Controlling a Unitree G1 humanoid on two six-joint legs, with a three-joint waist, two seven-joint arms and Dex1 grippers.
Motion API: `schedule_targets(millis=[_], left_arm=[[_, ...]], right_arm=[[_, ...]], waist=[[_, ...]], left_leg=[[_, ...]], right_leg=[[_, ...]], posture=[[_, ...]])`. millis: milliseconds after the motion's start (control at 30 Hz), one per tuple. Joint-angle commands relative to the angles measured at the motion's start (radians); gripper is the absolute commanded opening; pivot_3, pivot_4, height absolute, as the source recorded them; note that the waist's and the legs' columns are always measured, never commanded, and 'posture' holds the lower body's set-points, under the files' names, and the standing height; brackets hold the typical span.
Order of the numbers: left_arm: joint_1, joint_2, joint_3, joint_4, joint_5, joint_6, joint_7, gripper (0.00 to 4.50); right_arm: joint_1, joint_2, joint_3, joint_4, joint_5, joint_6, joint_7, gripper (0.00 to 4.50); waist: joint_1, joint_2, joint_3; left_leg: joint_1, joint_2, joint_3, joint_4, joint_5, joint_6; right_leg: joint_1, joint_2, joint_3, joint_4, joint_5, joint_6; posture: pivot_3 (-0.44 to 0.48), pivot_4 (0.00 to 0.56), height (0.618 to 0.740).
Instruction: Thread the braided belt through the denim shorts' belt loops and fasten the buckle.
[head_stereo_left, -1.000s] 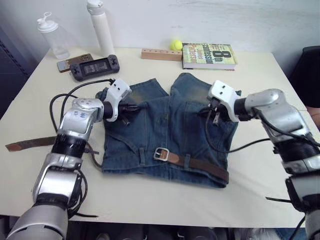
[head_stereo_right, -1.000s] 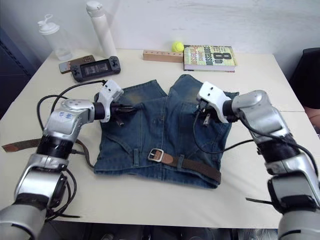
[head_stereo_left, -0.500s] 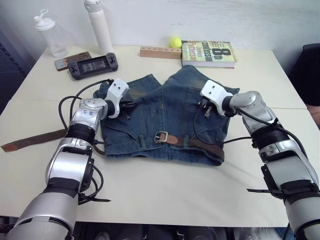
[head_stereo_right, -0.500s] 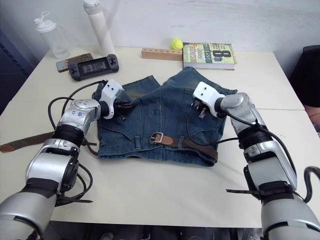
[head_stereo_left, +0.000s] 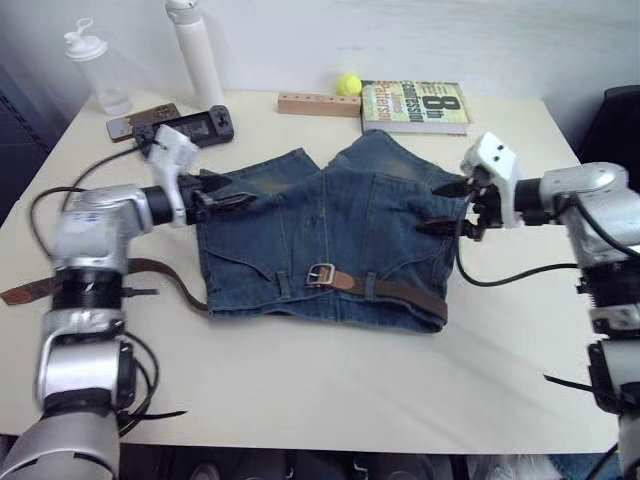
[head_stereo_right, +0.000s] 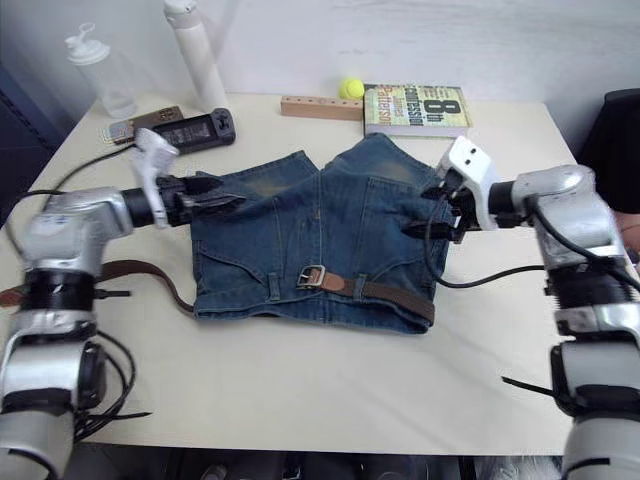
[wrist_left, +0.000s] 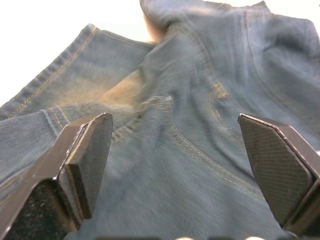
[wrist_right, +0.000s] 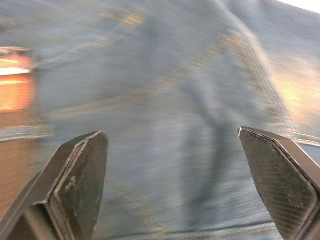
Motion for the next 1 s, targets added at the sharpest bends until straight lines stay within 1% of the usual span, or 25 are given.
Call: schedule_targets(millis=[33, 100, 167, 200, 233, 300, 333, 367, 433, 467, 533, 600, 633, 667, 700, 767, 833, 867, 933, 1000], left_arm=[[0.155, 0.117, 0.226, -0.369, -0.251, 0.266, -0.051, 4.39], [0.230, 0.152, 0.315, -0.422, -0.316, 0.476, 0.014, 4.39], [0.341, 0.162, 0.420, -0.566, -0.325, 0.565, 0.106, 4.39], [0.370, 0.163, 0.447, -0.613, -0.328, 0.584, 0.138, 4.39], [0.411, 0.175, 0.484, -0.673, -0.336, 0.645, 0.164, 4.39], [0.466, 0.182, 0.572, -0.756, -0.370, 0.766, 0.191, 4.39], [0.505, 0.187, 0.630, -0.797, -0.377, 0.825, 0.198, 4.39], [0.527, 0.188, 0.669, -0.823, -0.383, 0.863, 0.206, 4.39], [0.627, 0.202, 0.761, -0.847, -0.406, 0.917, 0.212, 4.39], [0.663, 0.205, 0.786, -0.850, -0.418, 0.925, 0.218, 4.39], [0.735, 0.173, 0.863, -0.820, -0.403, 0.929, 0.306, 4.39], [0.753, 0.125, 0.932, -0.763, -0.431, 0.929, 0.425, 4.39], [0.742, 0.069, 0.980, -0.748, -0.416, 0.929, 0.523, 4.39], [0.733, 0.032, 1.012, -0.739, -0.413, 0.929, 0.601, 4.39], [0.716, -0.014, 1.052, -0.728, -0.435, 0.929, 0.693, 4.39], [0.631, -0.137, 1.106, -0.763, -0.456, 0.929, 0.895, 4.39], [0.497, -0.250, 1.140, -0.825, -0.425, 0.929, 1.056, 4.39], [0.445, -0.285, 1.154, -0.844, -0.418, 0.929, 1.117, 4.39], [0.278, -0.375, 1.179, -0.872, -0.391, 0.929, 1.258, 4.39], [0.110, -0.443, 1.204, -0.887, -0.327, 0.929, 1.381, 4.39]], right_arm=[[0.069, -0.093, -0.077, -0.352, 0.180, 0.203, 0.099, 4.45], [0.118, -0.117, -0.108, -0.483, 0.286, 0.267, 0.145, 4.45], [0.167, -0.128, -0.128, -0.585, 0.370, 0.258, 0.205, 4.45], [0.180, -0.129, -0.132, -0.606, 0.385, 0.246, 0.212, 4.45], [0.183, -0.103, -0.137, -0.615, 0.404, 0.237, 0.197, 4.45], [0.172, -0.057, -0.131, -0.604, 0.431, 0.221, 0.185, 4.45], [0.155, -0.041, -0.108, -0.589, 0.422, 0.205, 0.190, 4.45], [0.143, -0.035, -0.091, -0.580, 0.414, 0.194, 0.195, 4.45], [0.102, -0.004, -0.046, -0.540, 0.383, 0.169, 0.195, 4.45], [0.089, 0.005, -0.032, -0.526, 0.376, 0.162, 0.195, 4.45], [0.048, 0.030, 0.015, -0.481, 0.335, 0.128, 0.200, 4.45], [0.009, 0.036, 0.062, -0.440, 0.306, 0.119, 0.228, 4.45], [-0.017, 0.036, 0.086, -0.417, 0.300, 0.121, 0.257, 4.45], [-0.036, 0.037, 0.103, -0.400, 0.296, 0.120, 0.276, 4.45], [-0.051, 0.037, 0.116, -0.388, 0.294, 0.113, 0.297, 4.45], [-0.082, 0.045, 0.136, -0.364, 0.288, 0.086, 0.340, 4.45], [-0.106, 0.058, 0.145, -0.340, 0.279, 0.065, 0.351, 4.45], [-0.113, 0.063, 0.147, -0.331, 0.275, 0.058, 0.351, 4.45], [-0.123, 0.068, 0.149, -0.319, 0.268, 0.054, 0.343, 4.45], [-0.120, 0.063, 0.142, -0.321, 0.263, 0.053, 0.331, 4.45]], waist=[[0.000, 0.000, 0.000], [0.003, 0.001, 0.000], [0.003, 0.001, 0.000], [0.003, 0.000, 0.000], [0.004, 0.000, 0.001], [0.003, -0.003, 0.001], [0.004, -0.003, 0.001], [0.003, -0.003, 0.001], [0.001, -0.003, 0.001], [-0.001, -0.003, 0.001], [0.000, -0.003, 0.001], [0.002, -0.002, 0.001], [0.003, -0.002, 0.001], [0.004, -0.002, 0.001], [0.006, -0.003, 0.001], [0.011, -0.004, 0.000], [0.025, -0.006, 0.000], [0.031, -0.010, -0.001], [0.034, -0.016, -0.001], [0.037, -0.020, -0.001]], left_leg=[[0.000, 0.000, 0.000, 0.000, 0.000, 0.000], [0.001, 0.001, 0.000, 0.000, 0.000, 0.000], [0.003, 0.001, -0.002, -0.001, 0.000, 0.000], [0.003, 0.001, -0.003, -0.001, 0.000, 0.000], [0.003, 0.001, -0.003, -0.001, 0.000, 0.000], [0.003, 0.000, -0.004, -0.001, 0.000, 0.000], [0.003, 0.000, -0.004, -0.001, 0.000, 0.000], [0.003, 0.000, -0.004, -0.001, 0.000, 0.000], [0.003, 0.000, -0.004, -0.002, 0.000, -0.001], [0.004, 0.000, -0.004, -0.002, 0.000, -0.001], [0.005, 0.000, -0.004, -0.003, 0.001, -0.001], [0.005, 0.000, -0.004, -0.003, 0.001, -0.002], [0.006, 0.000, -0.004, -0.003, 0.001, -0.002], [0.006, 0.000, -0.004, -0.003, 0.001, -0.002], [0.006, 0.000, -0.004, -0.004, 0.001, -0.002], [0.005, 0.000, -0.005, -0.003, 0.000, -0.002], [0.005, -0.001, -0.006, -0.003, 0.000, -0.002], [0.004, -0.001, -0.006, -0.002, 0.000, -0.002], [0.003, -0.001, -0.007, -0.002, 0.000, -0.003], [0.003, -0.001, -0.008, -0.002, -0.001, -0.003]], right_leg=[[0.000, 0.000, 0.001, 0.000, 0.000, 0.000], [0.002, 0.000, 0.002, -0.002, 0.000, 0.000], [0.004, 0.000, 0.003, -0.002, 0.000, 0.000], [0.004, 0.000, 0.004, -0.003, 0.000, 0.000], [0.004, 0.000, 0.004, -0.003, 0.000, 0.000], [0.004, 0.000, 0.005, -0.003, 0.000, 0.000], [0.004, 0.000, 0.005, -0.003, 0.000, 0.000], [0.004, 0.000, 0.005, -0.003, 0.000, 0.000], [0.004, 0.000, 0.006, -0.003, 0.000, 0.000], [0.004, 0.000, 0.006, -0.003, 0.000, -0.001], [0.004, 0.000, 0.007, -0.003, -0.001, -0.001], [0.004, 0.000, 0.007, -0.003, -0.001, -0.002], [0.004, 0.000, 0.007, -0.003, -0.001, -0.002], [0.004, 0.000, 0.007, -0.003, -0.001, -0.002], [0.004, 0.000, 0.007, -0.002, -0.001, -0.002], [0.004, 0.000, 0.007, -0.002, -0.001, -0.002], [0.005, 0.000, 0.007, -0.002, 0.000, -0.001], [0.004, 0.000, 0.007, -0.003, 0.000, -0.001], [0.004, 0.000, 0.006, -0.002, 0.000, -0.001], [0.004, 0.001, 0.006, -0.002, 0.000, -0.001]], posture=[[0.000, 0.150, 0.738], [0.000, 0.150, 0.738], [0.000, 0.150, 0.738], [0.000, 0.150, 0.738], [0.000, 0.150, 0.738], [0.000, 0.150, 0.738], [0.000, 0.150, 0.738], [0.000, 0.150, 0.738], [0.000, 0.150, 0.738], [0.000, 0.150, 0.738], [0.000, 0.150, 0.738], [0.000, 0.150, 0.738], [0.000, 0.150, 0.738], [0.000, 0.150, 0.738], [0.000, 0.150, 0.738], [0.000, 0.150, 0.738], [0.000, 0.150, 0.738], [0.000, 0.150, 0.738], [0.000, 0.150, 0.738], [0.000, 0.150, 0.738]])
